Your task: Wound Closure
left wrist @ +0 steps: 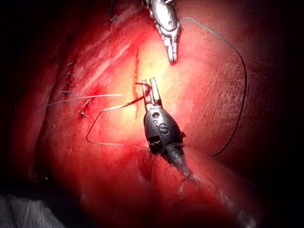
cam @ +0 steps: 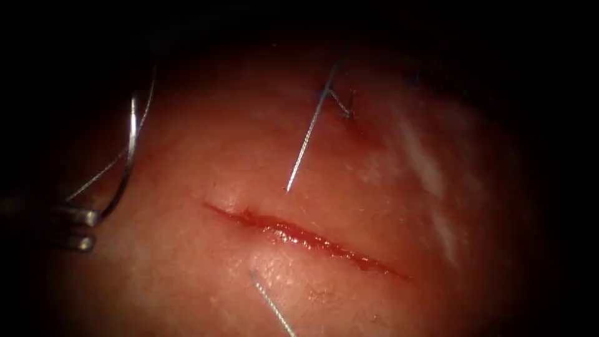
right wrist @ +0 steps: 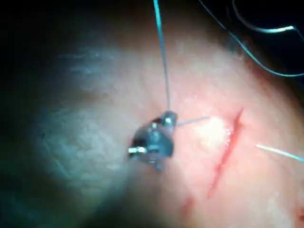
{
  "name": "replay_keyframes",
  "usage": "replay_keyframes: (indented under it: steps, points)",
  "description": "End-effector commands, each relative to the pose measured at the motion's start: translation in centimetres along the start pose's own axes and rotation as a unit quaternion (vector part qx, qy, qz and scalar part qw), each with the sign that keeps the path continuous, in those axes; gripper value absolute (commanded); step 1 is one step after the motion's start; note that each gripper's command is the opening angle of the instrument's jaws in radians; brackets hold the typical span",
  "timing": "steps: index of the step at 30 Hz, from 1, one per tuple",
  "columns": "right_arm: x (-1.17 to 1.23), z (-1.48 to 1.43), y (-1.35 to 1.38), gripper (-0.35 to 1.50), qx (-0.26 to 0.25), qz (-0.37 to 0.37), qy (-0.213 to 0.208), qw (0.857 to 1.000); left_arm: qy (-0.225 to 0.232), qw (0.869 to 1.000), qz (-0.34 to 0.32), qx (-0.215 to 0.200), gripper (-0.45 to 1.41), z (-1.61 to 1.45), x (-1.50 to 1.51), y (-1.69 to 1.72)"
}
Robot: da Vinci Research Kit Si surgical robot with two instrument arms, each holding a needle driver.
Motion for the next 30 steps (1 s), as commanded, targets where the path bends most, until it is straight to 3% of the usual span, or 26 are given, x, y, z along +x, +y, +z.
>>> replay_keyframes:
  steps: [1,9,10,11,12,14,22,25,30]
  points:
    - [0.05,-0.02,-0.18,-0.35,0.002,0.001,0.004,1.0,0.001,1.0,0.001,0.0,-0.45,0.05,-0.07,-0.01]
    - [0.29,-0.13,-0.54,-0.3,0.014,-0.007,0.015,1.0,-0.001,1.0,0.001,0.0,-0.45,0.06,-0.07,0.0]
    - [0.31,-0.14,-0.55,0.2,0.014,-0.007,0.016,1.0,-0.001,1.0,0.001,0.0,-0.45,0.06,-0.07,0.0]
    - [0.31,-0.15,-0.55,0.86,0.009,-0.007,0.015,1.0,-0.001,1.0,0.001,0.0,-0.45,0.06,-0.07,0.0]
    - [0.3,-0.17,-0.54,1.13,-0.004,-0.006,0.014,1.0,-0.001,1.0,0.001,0.0,-0.45,0.06,-0.07,0.0]
    - [0.25,-0.2,-0.49,1.33,-0.015,-0.005,0.014,1.0,-0.001,1.0,0.001,0.0,-0.45,0.06,-0.07,0.0]
    - [-0.18,-0.22,0.07,1.3,-0.037,0.003,-0.004,0.999,-0.001,1.0,-0.002,0.0,-0.45,0.05,-0.08,-0.01]
    - [-0.36,0.18,0.47,1.33,-0.089,0.013,-0.014,0.996,-0.001,1.0,-0.001,0.0,-0.45,0.06,-0.08,0.0]
    - [-0.35,0.57,0.6,1.31,-0.095,0.017,-0.005,0.995,-0.001,1.0,-0.001,-0.001,-0.45,0.05,-0.09,-0.01]
